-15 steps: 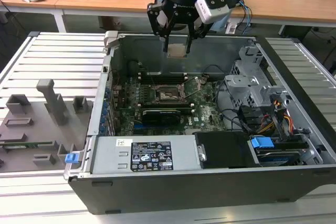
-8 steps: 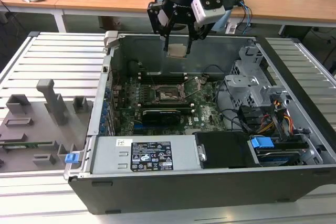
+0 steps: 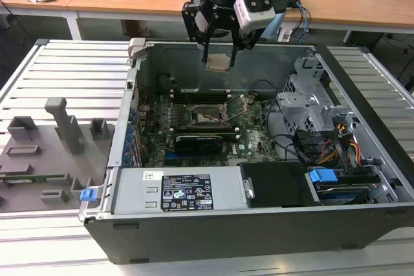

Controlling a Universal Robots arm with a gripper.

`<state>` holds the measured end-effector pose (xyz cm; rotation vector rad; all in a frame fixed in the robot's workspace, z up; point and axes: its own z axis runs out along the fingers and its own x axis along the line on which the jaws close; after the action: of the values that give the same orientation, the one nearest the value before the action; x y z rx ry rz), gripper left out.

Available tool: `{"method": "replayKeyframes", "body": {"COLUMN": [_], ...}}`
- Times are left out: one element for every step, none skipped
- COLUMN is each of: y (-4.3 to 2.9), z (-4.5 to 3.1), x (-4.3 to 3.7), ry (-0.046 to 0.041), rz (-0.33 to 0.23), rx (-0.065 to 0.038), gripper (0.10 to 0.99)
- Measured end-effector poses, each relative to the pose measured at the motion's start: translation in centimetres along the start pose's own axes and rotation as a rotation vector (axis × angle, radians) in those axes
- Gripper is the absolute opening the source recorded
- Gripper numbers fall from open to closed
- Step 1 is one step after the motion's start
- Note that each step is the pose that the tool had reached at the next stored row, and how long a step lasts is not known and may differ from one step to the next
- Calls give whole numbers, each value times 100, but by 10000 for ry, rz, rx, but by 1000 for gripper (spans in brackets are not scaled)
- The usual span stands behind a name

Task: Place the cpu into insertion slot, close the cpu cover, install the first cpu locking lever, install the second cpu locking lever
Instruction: 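Place the cpu into insertion slot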

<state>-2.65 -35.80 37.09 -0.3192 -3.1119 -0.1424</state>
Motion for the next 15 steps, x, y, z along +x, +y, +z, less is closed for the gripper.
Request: {"method": "replayKeyframes", "body": {"y": [0, 0, 0, 0, 1, 1, 3, 4, 3, 3, 3, 3, 3, 3, 3], "z": [0, 0, 0, 0, 0, 1, 2, 2, 2, 3, 3, 3, 3, 3, 3], "x": [0, 0, 0, 0, 0, 1, 1, 1, 2, 3, 3, 3, 4, 5, 5], "ry": [-3, -6, -9, -12, -14, -17, -21, -25, -28, -30, -33, -35, -39, -43, -46], "rz": [37, 70, 104, 143, 174, 220, 265, 316, 342, 369, 395, 422, 466, 512, 543], "rx": [0, -1, -1, -2, -2, -2, -4, -4, -5, -6, -7, -7, -8, -9, -10], "gripper": [529, 529, 529, 529, 529, 529, 529, 529, 529, 529, 529, 529, 529, 529, 529]}}
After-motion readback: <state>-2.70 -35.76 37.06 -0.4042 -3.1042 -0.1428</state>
